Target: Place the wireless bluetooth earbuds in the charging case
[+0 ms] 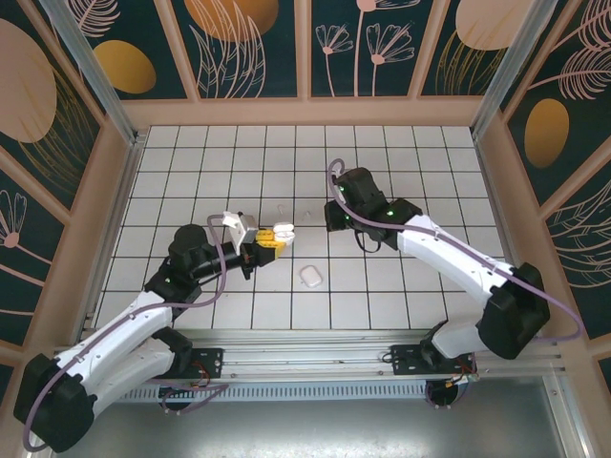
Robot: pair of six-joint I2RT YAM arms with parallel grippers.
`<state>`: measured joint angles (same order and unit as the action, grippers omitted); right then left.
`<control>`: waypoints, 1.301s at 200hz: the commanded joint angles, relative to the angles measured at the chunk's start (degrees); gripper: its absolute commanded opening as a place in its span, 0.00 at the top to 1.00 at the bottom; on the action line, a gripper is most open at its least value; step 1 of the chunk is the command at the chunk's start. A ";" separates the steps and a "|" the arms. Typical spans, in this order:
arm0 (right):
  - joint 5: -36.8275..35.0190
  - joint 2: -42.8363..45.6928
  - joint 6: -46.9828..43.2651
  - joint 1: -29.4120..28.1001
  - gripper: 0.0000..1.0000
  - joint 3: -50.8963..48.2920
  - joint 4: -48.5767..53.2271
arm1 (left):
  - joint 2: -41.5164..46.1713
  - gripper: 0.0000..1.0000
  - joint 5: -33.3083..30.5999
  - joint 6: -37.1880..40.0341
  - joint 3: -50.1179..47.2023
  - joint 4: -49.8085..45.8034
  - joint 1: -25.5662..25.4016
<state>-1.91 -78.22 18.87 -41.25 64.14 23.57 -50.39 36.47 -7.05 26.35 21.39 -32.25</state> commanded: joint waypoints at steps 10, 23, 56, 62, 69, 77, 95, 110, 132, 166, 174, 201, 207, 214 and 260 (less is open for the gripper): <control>3.26 6.65 -3.97 -0.32 0.92 -3.01 -6.60 | -1.92 1.00 2.37 -1.77 0.93 5.11 -0.43; 3.68 9.01 -4.19 -0.32 0.92 -4.34 -8.82 | -2.67 1.00 2.51 -1.92 1.31 5.50 -0.58; 7.21 14.30 -5.47 -0.32 0.92 -6.67 -14.01 | -4.70 1.00 1.24 -2.22 2.21 5.81 -1.40; 8.02 15.00 -5.83 -0.32 0.92 -7.04 -14.86 | -5.10 1.00 1.07 -2.34 2.28 6.05 -1.55; 8.76 15.78 -5.88 -0.40 0.92 -7.36 -15.69 | -5.59 1.00 0.93 -2.69 2.30 6.57 -1.87; 9.15 16.50 -6.01 -0.40 0.92 -7.67 -16.42 | -6.17 1.00 0.81 -3.03 2.46 7.20 -2.15; 9.46 17.90 -6.19 -0.95 0.92 -8.12 -17.54 | -7.53 1.00 0.22 -3.67 2.81 8.37 -3.04; 9.90 19.17 -6.30 -1.94 0.92 -9.05 -19.44 | -8.91 1.00 -0.34 -4.21 3.33 9.05 -3.64; 10.65 21.11 -6.45 -3.95 0.92 -10.86 -22.85 | -10.54 1.00 -0.56 -5.52 3.88 11.25 -4.17; 12.43 22.23 -5.86 -5.90 0.92 -12.66 -26.92 | -11.81 1.00 -0.86 -6.75 3.97 15.08 -4.75; 12.59 22.25 -5.84 -6.34 0.92 -12.80 -27.44 | -11.76 1.00 -0.96 -6.74 3.95 15.77 -4.94; 12.98 22.08 -5.68 -7.98 0.92 -13.50 -29.31 | -10.99 1.00 -1.51 -5.77 3.60 17.36 -5.02; 13.07 22.06 -5.60 -8.35 0.92 -13.77 -29.74 | -10.81 1.00 -1.61 -5.40 3.62 17.45 -5.04; 13.14 21.99 -5.44 -8.64 0.92 -14.02 -30.39 | -10.55 1.00 -1.72 -4.94 3.71 17.59 -5.02; 14.16 20.26 -5.41 -10.51 0.92 -14.34 -31.87 | -8.71 1.00 -2.39 -3.63 2.43 19.59 -5.06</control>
<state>10.68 -57.36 13.63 -50.61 50.30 -4.45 -60.93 34.41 -12.10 28.67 36.60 -36.93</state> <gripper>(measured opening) 0.081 0.160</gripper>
